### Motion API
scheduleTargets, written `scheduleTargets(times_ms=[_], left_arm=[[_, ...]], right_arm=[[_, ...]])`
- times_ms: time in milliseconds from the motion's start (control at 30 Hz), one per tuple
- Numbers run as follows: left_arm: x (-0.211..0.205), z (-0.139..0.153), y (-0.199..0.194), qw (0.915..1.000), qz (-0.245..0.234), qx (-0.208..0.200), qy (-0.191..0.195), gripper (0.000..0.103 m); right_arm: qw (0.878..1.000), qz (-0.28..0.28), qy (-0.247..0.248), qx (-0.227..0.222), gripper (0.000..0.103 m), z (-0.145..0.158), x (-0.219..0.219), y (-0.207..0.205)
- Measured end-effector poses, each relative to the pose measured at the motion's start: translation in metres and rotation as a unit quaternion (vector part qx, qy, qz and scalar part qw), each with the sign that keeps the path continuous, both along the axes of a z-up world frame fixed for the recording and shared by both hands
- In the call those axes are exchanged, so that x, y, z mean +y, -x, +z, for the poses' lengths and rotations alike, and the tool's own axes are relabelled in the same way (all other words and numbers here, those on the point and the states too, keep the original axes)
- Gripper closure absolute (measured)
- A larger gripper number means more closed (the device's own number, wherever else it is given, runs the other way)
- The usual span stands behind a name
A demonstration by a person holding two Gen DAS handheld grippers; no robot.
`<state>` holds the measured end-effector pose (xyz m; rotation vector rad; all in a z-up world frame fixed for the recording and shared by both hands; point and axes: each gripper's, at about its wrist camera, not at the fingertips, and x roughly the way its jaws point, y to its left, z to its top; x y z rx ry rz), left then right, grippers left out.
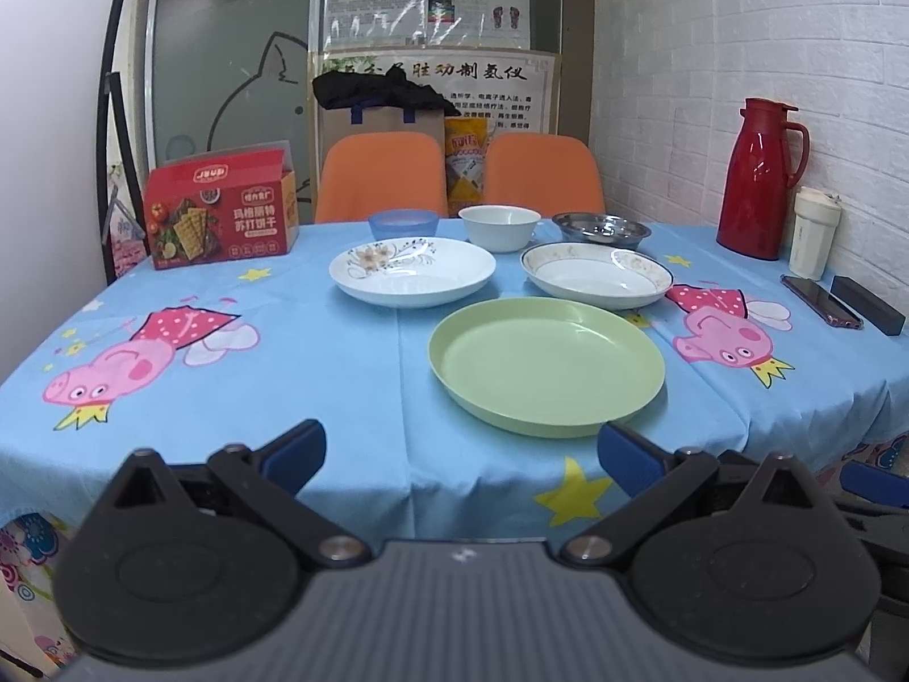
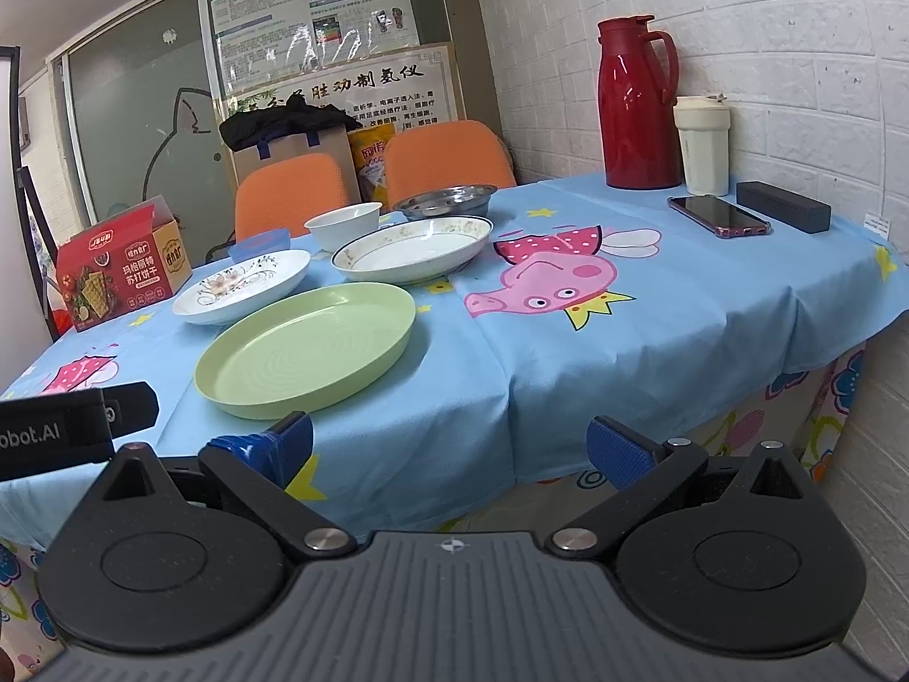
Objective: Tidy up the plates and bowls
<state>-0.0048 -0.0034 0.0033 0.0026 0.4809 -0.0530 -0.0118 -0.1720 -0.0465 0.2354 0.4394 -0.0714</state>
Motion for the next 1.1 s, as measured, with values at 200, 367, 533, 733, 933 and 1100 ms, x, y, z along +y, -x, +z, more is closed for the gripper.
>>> scheduleTargets(times_ms=[200, 367, 533, 733, 933, 1100], left_arm=[[0.0006, -0.0003, -0.0001, 1.0, -0.001, 0.001, 0.002, 0.002], [-0.0003, -0.0006, 0.0003, 1.0, 0.0, 0.002, 0.001, 0.002], [-0.0009, -0.0012, 0.0002, 1.0, 0.0, 0.003, 0.001, 0.002], [-0.0006, -0.0017, 0.0, 1.0, 0.0, 0.004, 0.001, 0.002], [-0.0007, -0.0021, -0.0001, 1.0, 0.0, 0.006, 0.002, 0.002], [-0.0005, -0.0026, 0.0, 1.0, 0.001, 0.007, 0.001, 0.002]], right_arm=[[1.0, 0.001, 0.0, 0.001, 0.012, -0.0009, 0.0011, -0.0002], [1.0, 0.002, 0.0, 0.002, 0.012, -0.0021, 0.0024, -0.0002], [1.0, 0.002, -0.002, 0.003, 0.012, -0.0028, 0.0027, -0.0002], [1.0, 0.003, -0.001, 0.005, 0.012, -0.0032, 0.0036, -0.0006], [1.0, 0.003, -0.002, 0.007, 0.012, -0.0034, 0.0033, -0.0009], [1.0, 0.005, -0.002, 0.009, 0.012, -0.0037, 0.0034, -0.0018]])
